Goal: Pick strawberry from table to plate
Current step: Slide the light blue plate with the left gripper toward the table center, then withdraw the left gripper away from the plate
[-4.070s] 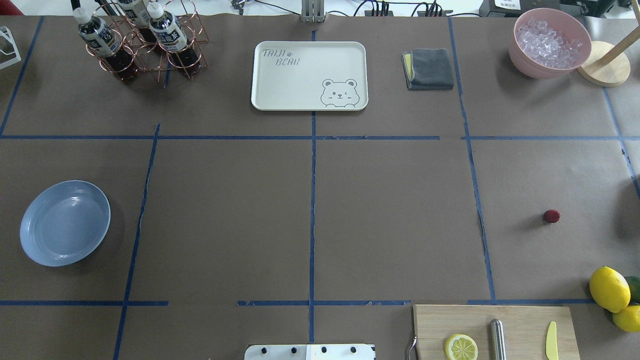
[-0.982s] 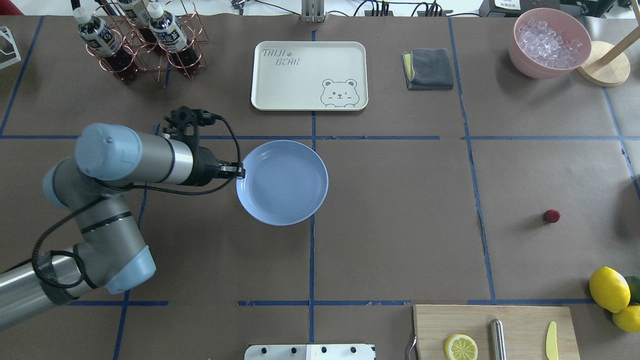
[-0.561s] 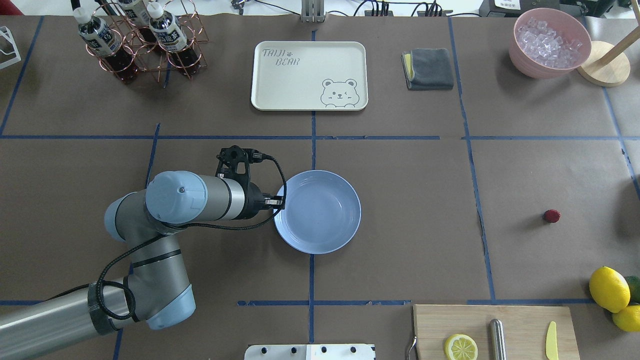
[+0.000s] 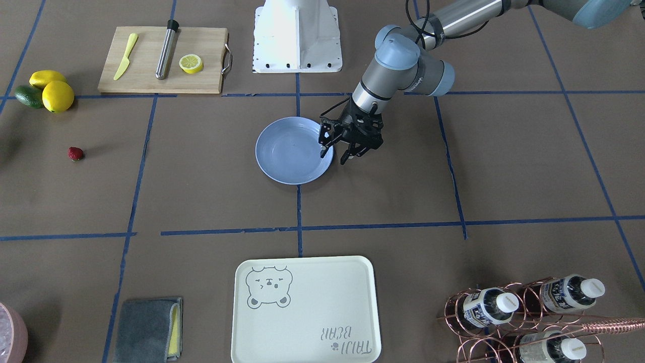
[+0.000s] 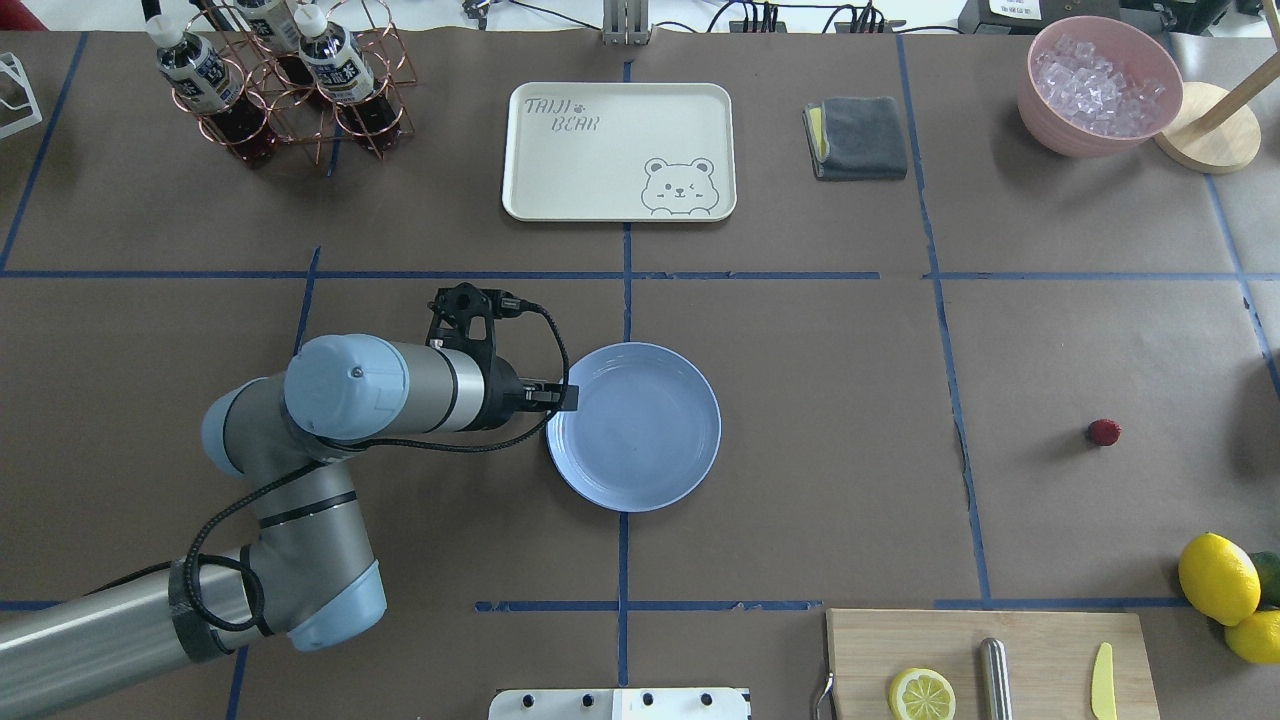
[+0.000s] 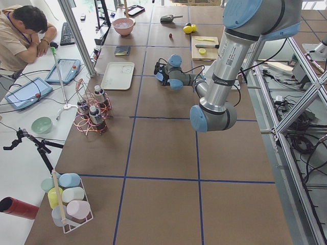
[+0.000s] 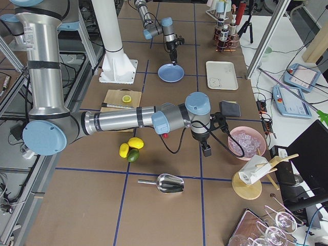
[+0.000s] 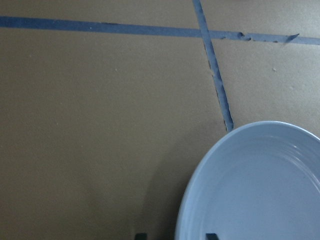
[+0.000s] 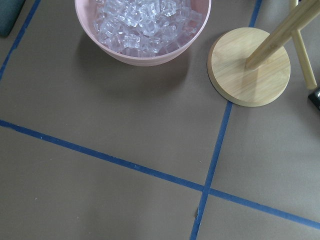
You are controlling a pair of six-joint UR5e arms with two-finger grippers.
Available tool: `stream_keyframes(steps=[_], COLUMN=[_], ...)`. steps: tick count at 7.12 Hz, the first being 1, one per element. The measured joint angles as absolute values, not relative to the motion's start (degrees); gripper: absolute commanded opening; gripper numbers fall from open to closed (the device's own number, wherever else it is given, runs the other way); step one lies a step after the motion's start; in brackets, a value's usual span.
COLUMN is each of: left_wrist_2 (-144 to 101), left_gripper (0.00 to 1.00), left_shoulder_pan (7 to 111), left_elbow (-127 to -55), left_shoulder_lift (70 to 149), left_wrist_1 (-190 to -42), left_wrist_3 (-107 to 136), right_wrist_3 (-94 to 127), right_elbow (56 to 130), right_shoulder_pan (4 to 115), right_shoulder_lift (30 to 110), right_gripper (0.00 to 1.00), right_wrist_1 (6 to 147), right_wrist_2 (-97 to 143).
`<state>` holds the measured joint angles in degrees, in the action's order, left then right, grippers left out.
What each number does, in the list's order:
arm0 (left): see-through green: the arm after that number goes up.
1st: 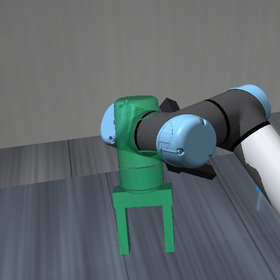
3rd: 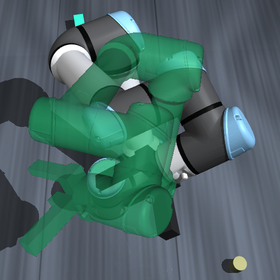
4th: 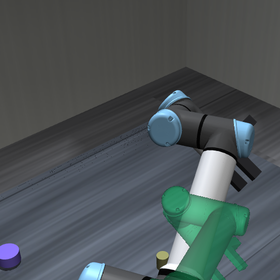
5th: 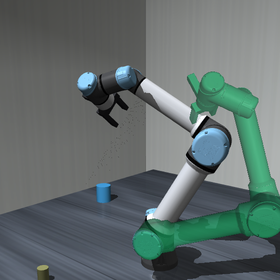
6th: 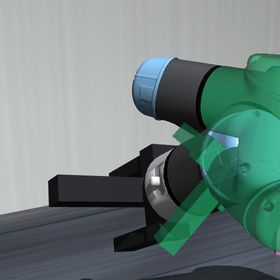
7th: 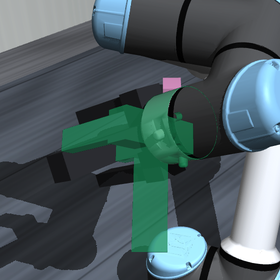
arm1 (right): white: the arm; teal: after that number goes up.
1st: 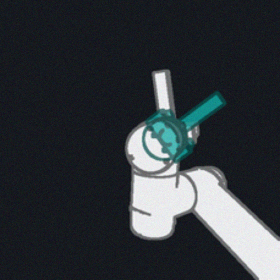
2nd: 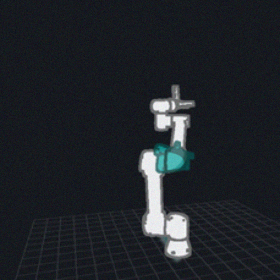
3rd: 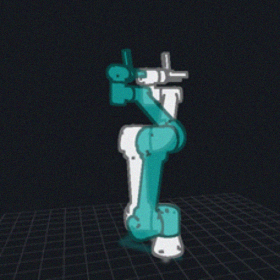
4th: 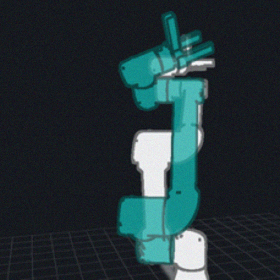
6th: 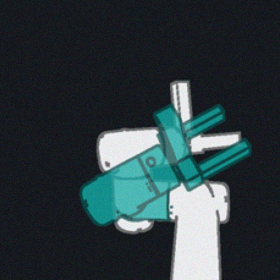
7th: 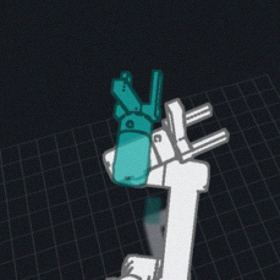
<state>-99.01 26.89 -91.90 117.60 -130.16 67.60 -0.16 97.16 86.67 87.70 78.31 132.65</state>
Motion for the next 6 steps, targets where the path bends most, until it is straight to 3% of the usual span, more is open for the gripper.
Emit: stream_keyframes(steps=[3, 6], left_wrist_2=[-111.89, -122.78], left_gripper=[1.0, 1.0], left_shoulder_pan=[44.67, 70.92], left_elbow=[-103.93, -103.26], left_shoulder_lift=[110.66, 104.23], left_wrist_1=[-112.8, -97.91], left_wrist_3=[44.74, 3.52], right_wrist_3=[2.53, 12.47], right_elbow=[99.4, 100.05], right_shoulder_pan=[84.89, 78.36], right_shoulder_lift=[87.53, 86.91], right_gripper=[1.0, 1.0], right_wrist_1=[76.7, 68.75], right_wrist_2=[133.37, 135.09])
